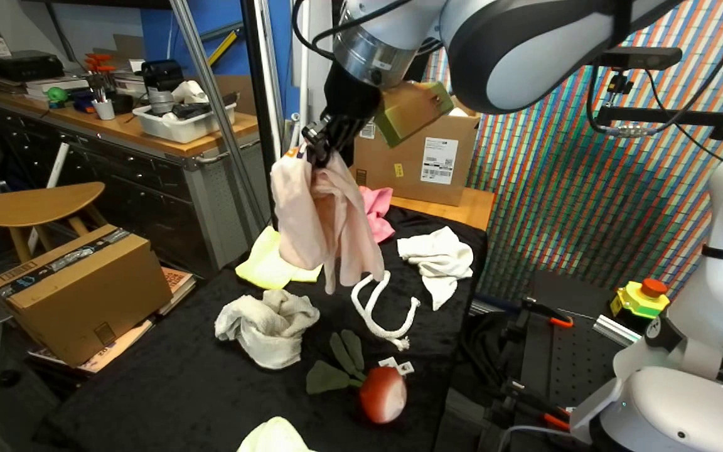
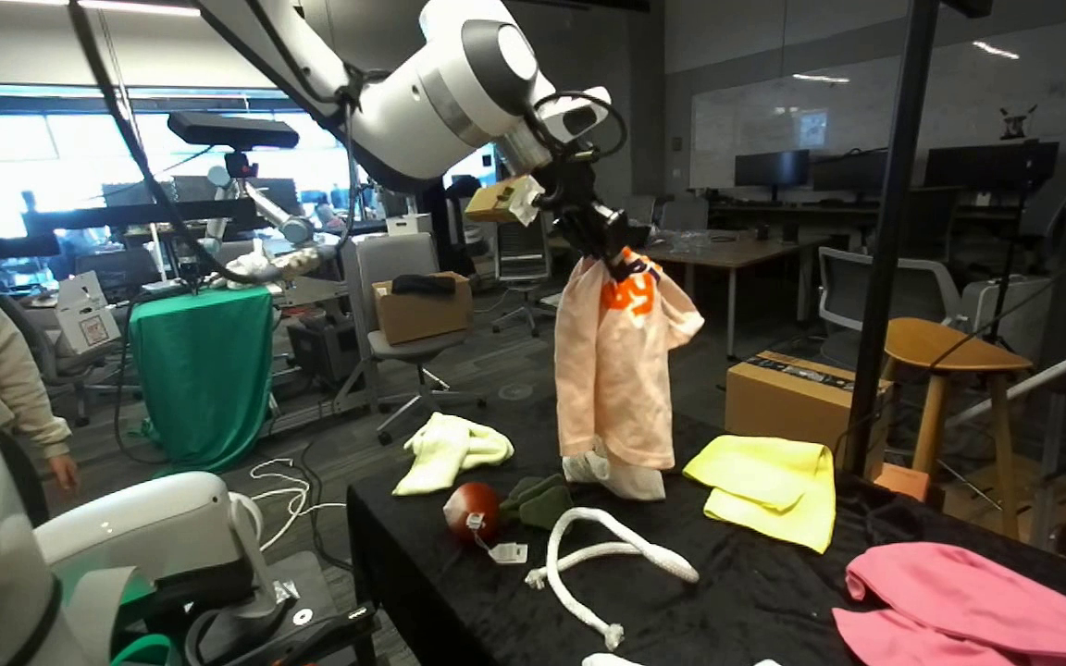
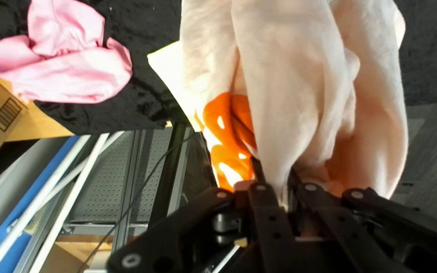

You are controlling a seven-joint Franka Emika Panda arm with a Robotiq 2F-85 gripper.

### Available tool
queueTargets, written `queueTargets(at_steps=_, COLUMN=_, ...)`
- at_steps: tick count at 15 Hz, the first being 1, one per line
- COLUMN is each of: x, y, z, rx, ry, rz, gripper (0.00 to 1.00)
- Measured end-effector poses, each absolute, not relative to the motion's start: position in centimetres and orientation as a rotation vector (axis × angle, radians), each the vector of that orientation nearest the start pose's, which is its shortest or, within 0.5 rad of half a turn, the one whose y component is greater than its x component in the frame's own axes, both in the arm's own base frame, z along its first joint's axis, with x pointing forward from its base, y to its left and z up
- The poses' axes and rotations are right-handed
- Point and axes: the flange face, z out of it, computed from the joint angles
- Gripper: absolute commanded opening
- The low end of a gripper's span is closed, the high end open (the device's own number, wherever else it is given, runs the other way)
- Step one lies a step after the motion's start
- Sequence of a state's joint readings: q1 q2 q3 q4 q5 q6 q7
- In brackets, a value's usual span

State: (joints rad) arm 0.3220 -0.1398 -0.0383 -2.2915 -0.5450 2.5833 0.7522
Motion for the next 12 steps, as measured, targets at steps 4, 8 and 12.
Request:
queueTargets(at_steps=4, x=48.3, y=15.1, z=42.1, rx=-3.160, ry=0.022, rz=-0.694, gripper=0.08)
queueTargets(at_steps=8, x=47.7, y=14.5, z=39.1, rx=-3.196, ry=-0.061, rz=-0.543, gripper=0.08)
queueTargets(at_steps=12, x=47.8, y=13.0, z=35.7, rx=-3.219, ry=-0.102, rz=-0.388, gripper=0.09)
